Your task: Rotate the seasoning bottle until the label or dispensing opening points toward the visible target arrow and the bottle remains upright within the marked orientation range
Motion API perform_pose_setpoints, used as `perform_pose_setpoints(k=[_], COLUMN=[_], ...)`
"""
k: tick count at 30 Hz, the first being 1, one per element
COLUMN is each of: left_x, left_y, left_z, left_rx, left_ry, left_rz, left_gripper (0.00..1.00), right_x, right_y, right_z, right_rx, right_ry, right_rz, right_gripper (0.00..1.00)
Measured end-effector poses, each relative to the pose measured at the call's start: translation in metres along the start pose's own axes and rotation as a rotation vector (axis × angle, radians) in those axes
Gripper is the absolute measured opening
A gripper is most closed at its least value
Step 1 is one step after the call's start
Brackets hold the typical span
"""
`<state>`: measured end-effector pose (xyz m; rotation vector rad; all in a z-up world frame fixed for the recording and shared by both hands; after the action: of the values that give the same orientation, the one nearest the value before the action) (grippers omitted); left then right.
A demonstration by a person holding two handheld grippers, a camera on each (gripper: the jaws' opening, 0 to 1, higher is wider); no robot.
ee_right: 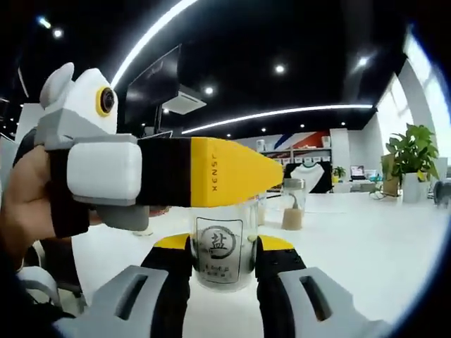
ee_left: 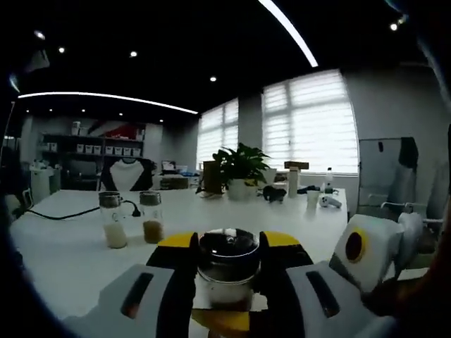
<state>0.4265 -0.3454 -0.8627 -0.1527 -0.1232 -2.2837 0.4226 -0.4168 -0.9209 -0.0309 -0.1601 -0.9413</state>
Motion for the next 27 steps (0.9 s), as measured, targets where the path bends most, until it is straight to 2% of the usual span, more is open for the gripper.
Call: perform_pose_setpoints(k=[1,3,9,13,15,16,21,27], left_x=[0.000,0.000,0.000,0.001,0.003,0.003,0.003,0.003], left_y=[-0.002,-0.006,-0.009,-0.007,-0.006,-0.006,-0.007,-0.013], left_z=[0.000,0.000,0.000,-0.005,-0.015,-0.012,-0.012,-0.011], left_rx=[-0.004,-0.003,0.001,-0.053,-0.101,-0.062,-0.067,-0.038], left_ry=[-0.003,0.041,0.026,0.018,0.027,0.012,0.002,-0.012], left_rz=[0.012,0.053,0.076,0.065,0.064,0.053,0.068,0.103], left_gripper=[0.37,0.37,0.38,0.38,0.37,0.37,0.37,0.37], right_x=[-0.002,-0.005,-0.007,-0.001,0.002,0.004,0.004,0.001], right_y=[0.000,0.000,0.001,0.000,0.000,0.002,0.000,0.000], right_z=[0.000,0.002,0.002,0.005,0.009,0.010,0.010,0.007], right_rx=[-0.002,0.002,0.017,0.036,0.051,0.041,0.041,0.027], right_ry=[-0.014,-0.026,-0.016,-0.018,-0.020,-0.071,-0.045,-0.039], right_rz=[0.000,-0.002,-0.007,-0.032,-0.046,-0.053,-0.052,-0.049], right_gripper=[0.32,0.32,0.32,0.32,0.32,0.32,0.32,0.32])
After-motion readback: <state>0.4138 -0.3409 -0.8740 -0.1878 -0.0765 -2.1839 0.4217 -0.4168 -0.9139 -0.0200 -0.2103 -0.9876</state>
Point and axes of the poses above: the point that each gripper's makers call its tool centre point, and the gripper's own axes: y roughly forward along the fingers, x roughly to its right, z roughly out of its top, the point moved 8 cm from there along -y, roughly backward along the fingers, and after that the axes turned 6 degrees about -y, right-handed, at the moved point
